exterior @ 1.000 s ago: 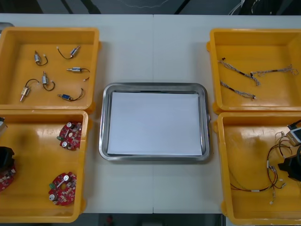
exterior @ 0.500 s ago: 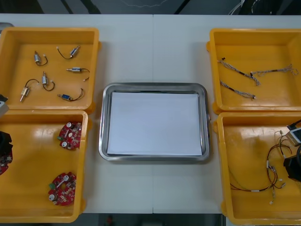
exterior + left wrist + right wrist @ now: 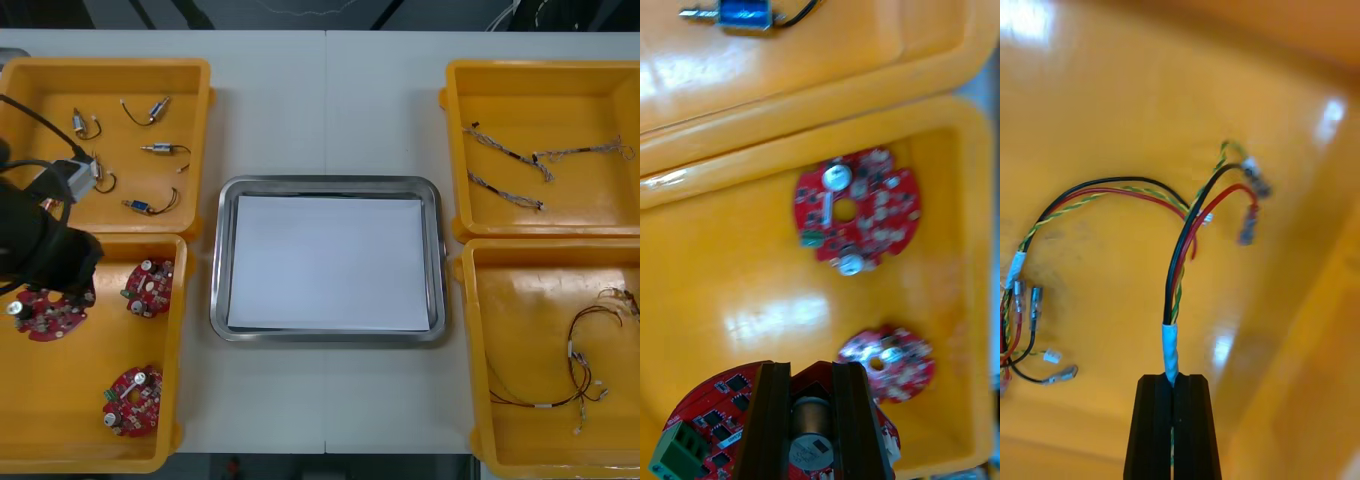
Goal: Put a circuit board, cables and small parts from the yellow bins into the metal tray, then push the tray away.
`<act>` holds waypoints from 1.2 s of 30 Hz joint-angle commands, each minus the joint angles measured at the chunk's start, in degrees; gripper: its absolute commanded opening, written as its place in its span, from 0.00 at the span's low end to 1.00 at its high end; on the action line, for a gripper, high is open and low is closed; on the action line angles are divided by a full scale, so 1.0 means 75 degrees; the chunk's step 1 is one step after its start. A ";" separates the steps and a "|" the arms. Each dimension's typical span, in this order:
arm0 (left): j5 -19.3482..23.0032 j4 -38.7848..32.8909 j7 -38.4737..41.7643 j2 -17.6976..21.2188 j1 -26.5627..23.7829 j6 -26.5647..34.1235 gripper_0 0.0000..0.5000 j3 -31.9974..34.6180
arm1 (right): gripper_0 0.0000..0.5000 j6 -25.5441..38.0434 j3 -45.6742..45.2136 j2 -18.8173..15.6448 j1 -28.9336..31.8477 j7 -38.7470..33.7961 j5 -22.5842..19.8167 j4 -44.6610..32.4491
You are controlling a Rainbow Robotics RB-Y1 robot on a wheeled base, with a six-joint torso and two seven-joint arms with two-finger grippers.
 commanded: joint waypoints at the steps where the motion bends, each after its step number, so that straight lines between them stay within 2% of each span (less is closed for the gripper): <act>1: -0.0092 -0.0366 0.1129 0.0228 -0.1404 0.0050 0.00 -0.1333 | 0.00 0.0635 -0.0693 -0.0167 -0.0326 -0.0073 -0.0157 -0.0566; 8: -0.0502 -0.0319 0.2078 -0.0592 -0.2295 0.0097 0.00 -0.2353 | 0.00 0.1830 -0.1056 -0.0155 -0.0865 -0.0167 -0.0251 -0.1058; 17: -0.1170 0.0442 0.3109 -0.1729 -0.3244 -0.0173 0.00 -0.3548 | 0.00 0.3325 -0.1255 -0.0167 -0.1545 -0.0425 -0.0286 -0.1925; 18: -0.1170 0.0442 0.3109 -0.1729 -0.3244 -0.0173 0.00 -0.3548 | 0.00 0.3325 -0.1255 -0.0167 -0.1545 -0.0425 -0.0286 -0.1925; 19: -0.1358 0.0688 0.3355 -0.1998 -0.3408 -0.0301 0.00 -0.3771 | 0.00 0.3325 -0.1255 -0.0167 -0.1709 -0.0484 -0.0309 -0.2148; 22: -0.1651 0.1122 0.3672 -0.2385 -0.3666 -0.0442 0.00 -0.4169 | 0.00 0.3325 -0.1196 -0.0167 -0.1943 -0.0566 -0.0391 -0.2523; 26: -0.2002 0.1649 0.3976 -0.2772 -0.3877 -0.0653 0.00 -0.4556 | 0.00 0.3325 -0.1138 -0.0202 -0.2131 -0.0683 -0.0743 -0.2781; 33: -0.2576 0.2481 0.4082 -0.3088 -0.3888 -0.1215 0.00 -0.5072 | 0.00 0.3325 -0.0880 -0.0601 -0.2342 -0.0788 -0.1294 -0.2910; 36: -0.2764 0.2880 0.4164 -0.3158 -0.3877 -0.1614 0.00 -0.5282 | 0.00 0.3325 -0.0622 -0.0835 -0.2447 -0.0823 -0.1329 -0.3086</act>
